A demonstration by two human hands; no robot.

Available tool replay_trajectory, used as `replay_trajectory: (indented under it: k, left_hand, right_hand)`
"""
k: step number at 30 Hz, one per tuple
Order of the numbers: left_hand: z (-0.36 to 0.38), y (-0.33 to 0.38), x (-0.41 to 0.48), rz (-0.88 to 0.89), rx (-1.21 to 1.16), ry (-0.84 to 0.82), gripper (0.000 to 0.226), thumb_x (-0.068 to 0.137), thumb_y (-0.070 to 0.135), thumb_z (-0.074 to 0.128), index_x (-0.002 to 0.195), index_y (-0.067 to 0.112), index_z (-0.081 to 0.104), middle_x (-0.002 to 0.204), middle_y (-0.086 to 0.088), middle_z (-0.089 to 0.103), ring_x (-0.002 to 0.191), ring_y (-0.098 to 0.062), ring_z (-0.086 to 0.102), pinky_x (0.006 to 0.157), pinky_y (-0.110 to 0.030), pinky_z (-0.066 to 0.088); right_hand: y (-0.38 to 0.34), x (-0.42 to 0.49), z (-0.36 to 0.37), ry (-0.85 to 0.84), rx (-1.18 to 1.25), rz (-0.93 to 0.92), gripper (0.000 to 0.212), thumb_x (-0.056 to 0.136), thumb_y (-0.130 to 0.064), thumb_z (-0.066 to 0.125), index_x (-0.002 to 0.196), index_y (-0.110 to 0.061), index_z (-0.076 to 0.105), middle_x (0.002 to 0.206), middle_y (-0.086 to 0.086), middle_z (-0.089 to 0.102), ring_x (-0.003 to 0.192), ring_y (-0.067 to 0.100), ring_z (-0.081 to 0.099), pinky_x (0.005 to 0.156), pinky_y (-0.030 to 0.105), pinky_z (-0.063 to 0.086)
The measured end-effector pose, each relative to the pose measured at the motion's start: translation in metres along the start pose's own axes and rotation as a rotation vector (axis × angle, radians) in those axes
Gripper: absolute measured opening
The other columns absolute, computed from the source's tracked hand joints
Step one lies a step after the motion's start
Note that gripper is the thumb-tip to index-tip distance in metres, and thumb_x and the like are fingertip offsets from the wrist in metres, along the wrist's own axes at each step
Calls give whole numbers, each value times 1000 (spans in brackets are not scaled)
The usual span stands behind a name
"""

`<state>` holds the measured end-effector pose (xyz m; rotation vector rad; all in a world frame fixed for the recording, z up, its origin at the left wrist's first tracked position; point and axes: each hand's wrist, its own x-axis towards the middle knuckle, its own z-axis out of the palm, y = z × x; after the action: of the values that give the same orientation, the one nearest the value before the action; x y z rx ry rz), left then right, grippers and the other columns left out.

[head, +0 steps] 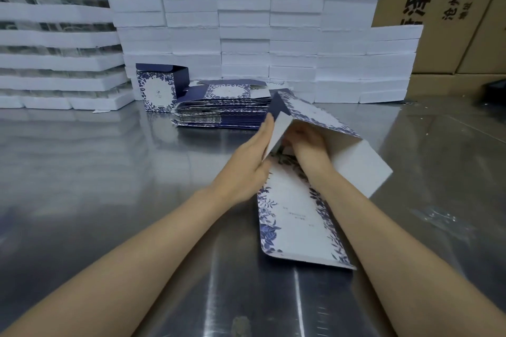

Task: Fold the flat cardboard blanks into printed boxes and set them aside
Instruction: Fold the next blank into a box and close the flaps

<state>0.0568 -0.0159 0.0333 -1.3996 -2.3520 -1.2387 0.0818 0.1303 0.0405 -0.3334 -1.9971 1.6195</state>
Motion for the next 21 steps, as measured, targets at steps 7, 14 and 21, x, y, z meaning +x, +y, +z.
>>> replay_trajectory:
  k: [7, 14, 21]
  left_hand:
    - [0, -6, 1, 40, 71, 66, 81, 85, -1, 47, 155, 23, 14, 157, 4, 30, 104, -25, 54, 67, -13, 43]
    - [4, -5, 4, -20, 160, 199, 81, 82, -6, 41, 155, 18, 18, 133, -12, 57, 98, -37, 56, 84, -45, 47]
    - [-10, -18, 7, -234, 30, 360, 69, 79, -3, 39, 146, 16, 39, 103, -20, 64, 90, -41, 56, 72, -45, 49]
  right_hand:
    - [2, 5, 1, -76, -28, 105, 30, 93, -7, 51, 119, -19, 60, 115, 7, 65, 104, 24, 63, 88, 28, 53]
    - [5, 2, 5, -128, -63, 2, 48, 92, 6, 39, 133, -15, 51, 118, 3, 60, 92, 10, 59, 64, 10, 48]
    - [-12, -13, 6, 176, -197, -739, 41, 75, 18, 41, 92, -7, 67, 95, 5, 66, 85, 16, 63, 71, 18, 47]
